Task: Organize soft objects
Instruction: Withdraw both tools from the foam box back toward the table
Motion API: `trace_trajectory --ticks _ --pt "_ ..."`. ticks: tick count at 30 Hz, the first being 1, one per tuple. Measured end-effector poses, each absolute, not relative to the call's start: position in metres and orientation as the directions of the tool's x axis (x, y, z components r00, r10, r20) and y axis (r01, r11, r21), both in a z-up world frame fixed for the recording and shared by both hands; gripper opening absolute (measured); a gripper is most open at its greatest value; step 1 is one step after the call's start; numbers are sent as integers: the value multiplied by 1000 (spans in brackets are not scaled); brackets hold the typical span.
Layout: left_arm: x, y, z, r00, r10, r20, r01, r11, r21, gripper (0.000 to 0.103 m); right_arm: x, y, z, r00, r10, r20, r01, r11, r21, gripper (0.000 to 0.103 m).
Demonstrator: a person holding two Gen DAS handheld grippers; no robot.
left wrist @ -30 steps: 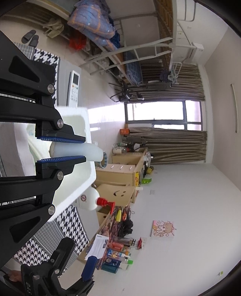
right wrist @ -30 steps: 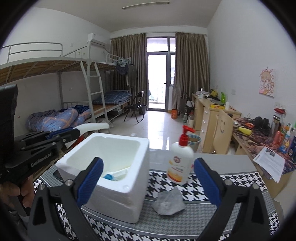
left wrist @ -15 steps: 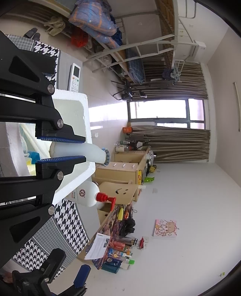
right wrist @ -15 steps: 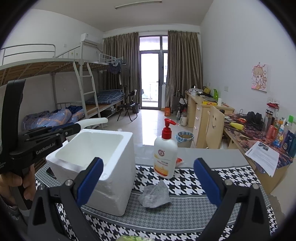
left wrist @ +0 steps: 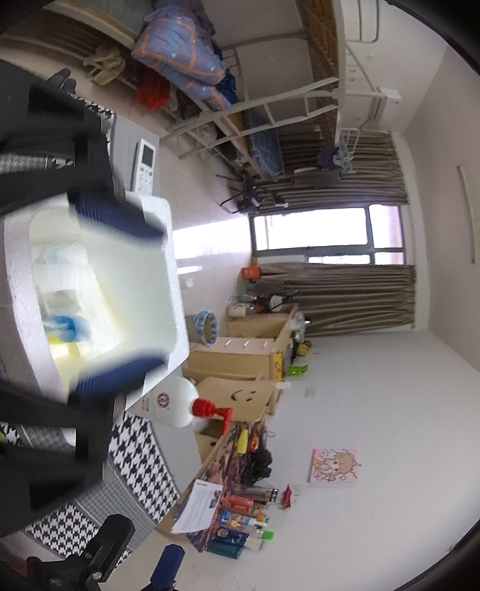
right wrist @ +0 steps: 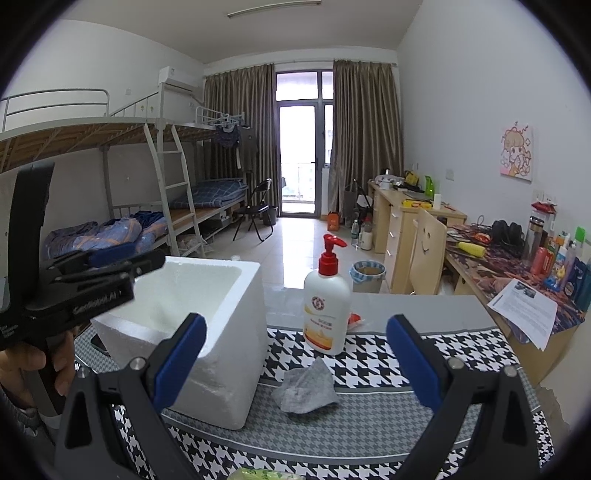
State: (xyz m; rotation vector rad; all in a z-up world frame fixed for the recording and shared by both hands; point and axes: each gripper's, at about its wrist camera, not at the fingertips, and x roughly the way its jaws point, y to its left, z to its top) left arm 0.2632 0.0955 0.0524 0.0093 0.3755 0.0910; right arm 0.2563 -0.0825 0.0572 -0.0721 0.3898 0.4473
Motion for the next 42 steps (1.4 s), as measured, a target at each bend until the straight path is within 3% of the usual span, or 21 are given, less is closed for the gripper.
trace_trajectory --ticks 2,3,26,42 --pt "259 95 54 934 108 -342 -101 994 37 102 256 -83 58 830 405 -383 -432 902 16 100" --pt "257 95 55 938 105 -331 -97 994 41 102 257 -83 58 830 405 -384 -433 901 17 100" --pt "227 83 67 942 98 -321 -102 995 5 102 234 -105 68 846 402 -351 -424 905 14 100" --pt "189 64 64 956 19 -293 -27 999 -23 102 214 -123 64 847 413 -335 -434 901 12 100"
